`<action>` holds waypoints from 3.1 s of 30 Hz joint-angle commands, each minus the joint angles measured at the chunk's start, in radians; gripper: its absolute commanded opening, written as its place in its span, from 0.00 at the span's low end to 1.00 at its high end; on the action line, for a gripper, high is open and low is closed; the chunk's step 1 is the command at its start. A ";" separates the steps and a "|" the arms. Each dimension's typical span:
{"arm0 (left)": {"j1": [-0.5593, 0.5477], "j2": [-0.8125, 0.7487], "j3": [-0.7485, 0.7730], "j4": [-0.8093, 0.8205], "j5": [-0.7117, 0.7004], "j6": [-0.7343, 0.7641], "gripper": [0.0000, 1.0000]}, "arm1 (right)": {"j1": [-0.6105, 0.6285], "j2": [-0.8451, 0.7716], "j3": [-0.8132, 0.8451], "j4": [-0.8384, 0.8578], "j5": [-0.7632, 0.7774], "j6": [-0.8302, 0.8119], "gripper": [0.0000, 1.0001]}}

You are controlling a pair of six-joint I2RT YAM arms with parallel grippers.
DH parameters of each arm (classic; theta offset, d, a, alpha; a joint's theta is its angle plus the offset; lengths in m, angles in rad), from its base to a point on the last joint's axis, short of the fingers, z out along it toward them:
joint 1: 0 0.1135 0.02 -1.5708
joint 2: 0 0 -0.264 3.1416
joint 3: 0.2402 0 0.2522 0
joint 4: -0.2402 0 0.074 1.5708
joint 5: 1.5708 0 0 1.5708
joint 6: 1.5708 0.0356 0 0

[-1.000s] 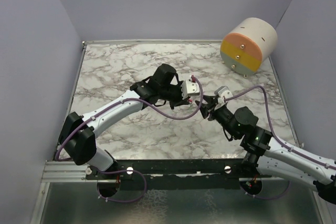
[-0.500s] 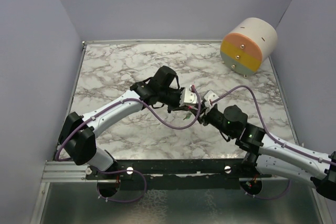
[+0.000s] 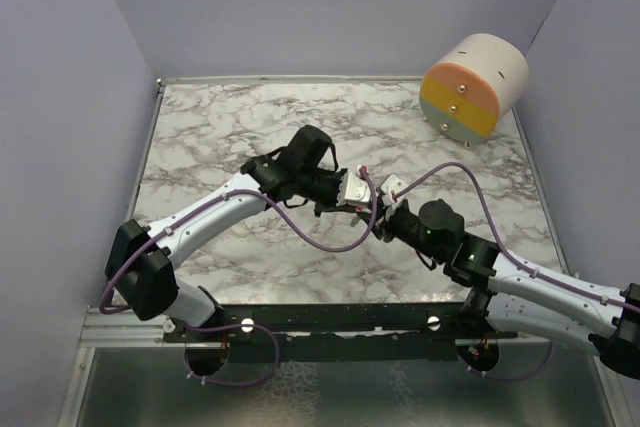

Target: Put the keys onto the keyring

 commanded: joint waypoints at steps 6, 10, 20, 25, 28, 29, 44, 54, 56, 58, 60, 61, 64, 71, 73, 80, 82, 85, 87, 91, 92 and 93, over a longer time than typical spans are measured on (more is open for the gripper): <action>0.006 -0.034 0.038 -0.028 0.079 0.038 0.00 | 0.005 0.025 0.032 0.001 -0.042 -0.017 0.28; 0.006 -0.029 0.039 -0.040 0.090 0.040 0.00 | 0.004 0.032 0.029 0.018 -0.039 -0.023 0.26; 0.006 -0.009 0.042 -0.063 0.116 0.053 0.00 | 0.005 0.001 0.014 0.055 -0.046 -0.031 0.20; 0.006 0.005 0.046 -0.065 0.116 0.046 0.00 | 0.004 -0.001 0.009 0.066 -0.062 -0.034 0.09; 0.006 0.015 0.057 -0.062 0.086 0.023 0.00 | 0.004 0.002 0.008 0.069 -0.066 -0.032 0.01; 0.006 0.017 0.058 -0.051 0.067 0.005 0.02 | 0.005 0.003 0.007 0.069 -0.066 -0.029 0.01; 0.081 -0.226 -0.211 0.545 -0.291 -0.393 0.50 | 0.004 -0.011 -0.005 0.064 0.009 0.029 0.01; 0.089 -0.408 -0.490 0.967 -0.333 -0.685 0.49 | 0.004 -0.046 -0.049 0.190 0.071 0.114 0.01; 0.086 -0.415 -0.528 1.021 -0.331 -0.724 0.49 | 0.005 -0.047 -0.059 0.225 0.080 0.135 0.01; 0.082 -0.422 -0.568 1.074 -0.331 -0.748 0.48 | 0.004 -0.046 -0.070 0.264 0.079 0.152 0.01; 0.076 -0.427 -0.606 1.127 -0.331 -0.763 0.48 | 0.004 -0.043 -0.079 0.306 0.073 0.162 0.01; 0.074 -0.430 -0.628 1.150 -0.337 -0.772 0.48 | 0.005 -0.042 -0.082 0.323 0.072 0.168 0.01; 0.069 -0.436 -0.667 1.210 -0.344 -0.798 0.47 | 0.004 -0.046 -0.096 0.373 0.078 0.183 0.01; 0.063 -0.428 -0.718 1.340 -0.312 -0.848 0.47 | 0.004 -0.044 -0.106 0.421 0.076 0.184 0.01; 0.061 -0.417 -0.719 1.360 -0.300 -0.858 0.45 | 0.005 -0.042 -0.104 0.420 0.072 0.183 0.01; 0.039 -0.382 -0.715 1.414 -0.264 -0.866 0.45 | 0.005 -0.039 -0.103 0.429 0.062 0.182 0.01; 0.030 -0.371 -0.709 1.417 -0.253 -0.861 0.45 | 0.004 -0.038 -0.101 0.432 0.059 0.181 0.01; 0.017 -0.355 -0.701 1.419 -0.239 -0.850 0.45 | 0.005 -0.037 -0.095 0.433 0.054 0.180 0.01; 0.006 -0.349 -0.697 1.419 -0.242 -0.841 0.45 | 0.004 -0.035 -0.090 0.434 0.048 0.179 0.01; -0.005 -0.335 -0.688 1.419 -0.249 -0.831 0.45 | 0.005 -0.032 -0.088 0.437 0.031 0.181 0.01; -0.005 -0.332 -0.684 1.418 -0.248 -0.829 0.45 | 0.005 -0.032 -0.089 0.439 0.026 0.181 0.01; -0.006 -0.330 -0.682 1.417 -0.246 -0.827 0.45 | 0.005 -0.033 -0.087 0.440 0.017 0.179 0.01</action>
